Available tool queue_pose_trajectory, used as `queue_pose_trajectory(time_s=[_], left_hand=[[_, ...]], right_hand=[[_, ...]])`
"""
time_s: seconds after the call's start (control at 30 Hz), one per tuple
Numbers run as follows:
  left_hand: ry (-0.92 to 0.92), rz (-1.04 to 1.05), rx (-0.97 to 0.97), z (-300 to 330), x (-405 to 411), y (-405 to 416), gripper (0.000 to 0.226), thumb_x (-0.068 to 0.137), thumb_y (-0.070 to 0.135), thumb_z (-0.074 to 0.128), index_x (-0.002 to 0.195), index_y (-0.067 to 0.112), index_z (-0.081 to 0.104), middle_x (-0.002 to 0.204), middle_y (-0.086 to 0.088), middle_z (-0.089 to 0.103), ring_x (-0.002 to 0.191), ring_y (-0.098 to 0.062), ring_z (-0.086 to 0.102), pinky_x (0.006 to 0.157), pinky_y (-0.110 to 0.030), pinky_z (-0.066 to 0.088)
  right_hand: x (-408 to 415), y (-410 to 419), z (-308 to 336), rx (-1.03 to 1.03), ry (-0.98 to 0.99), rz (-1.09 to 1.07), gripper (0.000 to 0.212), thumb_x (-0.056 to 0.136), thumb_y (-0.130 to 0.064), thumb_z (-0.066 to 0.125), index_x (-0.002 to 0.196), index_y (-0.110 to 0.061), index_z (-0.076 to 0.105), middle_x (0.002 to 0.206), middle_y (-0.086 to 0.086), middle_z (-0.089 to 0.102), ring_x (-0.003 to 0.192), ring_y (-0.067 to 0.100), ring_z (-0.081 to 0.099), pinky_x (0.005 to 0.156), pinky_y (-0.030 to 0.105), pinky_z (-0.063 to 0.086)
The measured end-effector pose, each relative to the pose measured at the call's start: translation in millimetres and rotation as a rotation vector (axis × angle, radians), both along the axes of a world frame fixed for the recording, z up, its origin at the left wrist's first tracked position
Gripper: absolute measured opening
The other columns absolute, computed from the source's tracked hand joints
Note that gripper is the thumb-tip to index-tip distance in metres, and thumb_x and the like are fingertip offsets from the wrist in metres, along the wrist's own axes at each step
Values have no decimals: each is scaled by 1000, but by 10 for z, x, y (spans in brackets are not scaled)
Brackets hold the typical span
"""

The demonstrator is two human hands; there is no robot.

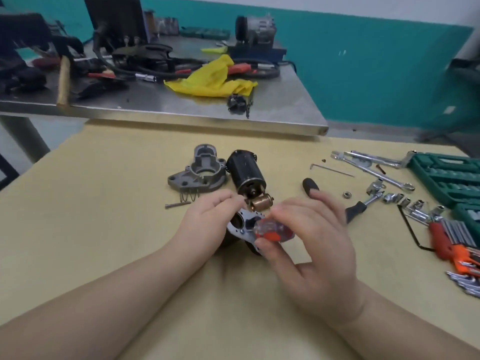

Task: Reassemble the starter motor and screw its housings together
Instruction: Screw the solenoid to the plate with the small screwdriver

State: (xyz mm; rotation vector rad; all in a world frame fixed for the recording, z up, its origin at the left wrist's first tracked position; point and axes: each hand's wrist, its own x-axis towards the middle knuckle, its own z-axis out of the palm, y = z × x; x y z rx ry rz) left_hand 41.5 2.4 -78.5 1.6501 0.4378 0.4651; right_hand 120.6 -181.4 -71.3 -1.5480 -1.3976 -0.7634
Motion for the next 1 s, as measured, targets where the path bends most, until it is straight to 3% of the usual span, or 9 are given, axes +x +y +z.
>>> queue_pose_trajectory(time_s=[0.07,0.17,0.27,0.4,0.47,0.53,0.63,0.77,1.0], left_hand=[[-9,38,-40,-7,8,-15,34,88,41,62,81,8,70,77,-14,67,72,-14,60,73,-35,43],[-23,94,-19,-17,-3,-25,28,90,41,63,81,16,72,81,-16,67,74,-15,58,74,-38,43],[-17,88,39,-9,-33,-23,26,92,41,62,83,19,73,78,-7,66,74,-11,58,73,-34,43],[-31,39,93,-8,-77,-52,24,93,38,61,85,19,72,80,-10,65,73,-11,58,70,-30,45],[-34,16,128,-14,-87,-55,21,93,36,62,85,20,72,80,-10,64,74,-12,58,69,-30,45],[-26,-10,178,-13,-91,-37,18,91,40,63,86,24,72,76,3,65,74,-8,60,69,-24,46],[-7,-34,281,-13,-100,-14,24,84,48,58,89,29,72,80,10,68,77,-4,63,67,-13,45],[-4,-29,271,-27,-104,-28,18,89,30,58,89,23,75,80,2,69,80,-15,65,70,-28,48],[-36,-35,246,-9,-128,-60,21,92,22,54,89,17,75,79,-9,67,82,-27,63,67,-36,46]], right_hand=[[50,-26,-11,44,-37,-65,34,93,-24,80,121,-16,63,105,-3,78,109,18,71,112,55,39],[149,-42,-39,72,67,-46,32,98,-30,75,121,-14,61,102,2,77,108,21,67,114,57,37],[224,-23,-62,54,101,7,33,100,-32,74,122,-13,60,103,0,74,111,25,62,103,63,46],[277,47,-73,56,245,79,34,99,-34,75,123,-13,61,112,-11,61,109,30,61,83,51,53],[277,48,-95,59,329,101,35,96,-29,77,123,-13,62,113,-4,62,104,33,63,80,44,53],[266,37,-106,53,363,123,37,94,-27,78,126,-15,62,114,-1,64,102,35,63,80,41,54],[245,8,-116,37,338,148,38,96,-30,77,130,-20,62,123,-28,62,108,35,61,84,41,53],[199,-23,-120,3,263,103,37,97,-42,75,126,-21,64,115,-32,59,117,33,59,90,56,52],[168,-15,-102,-4,277,81,37,98,-46,73,126,-23,63,129,-46,49,116,31,62,87,58,54]])
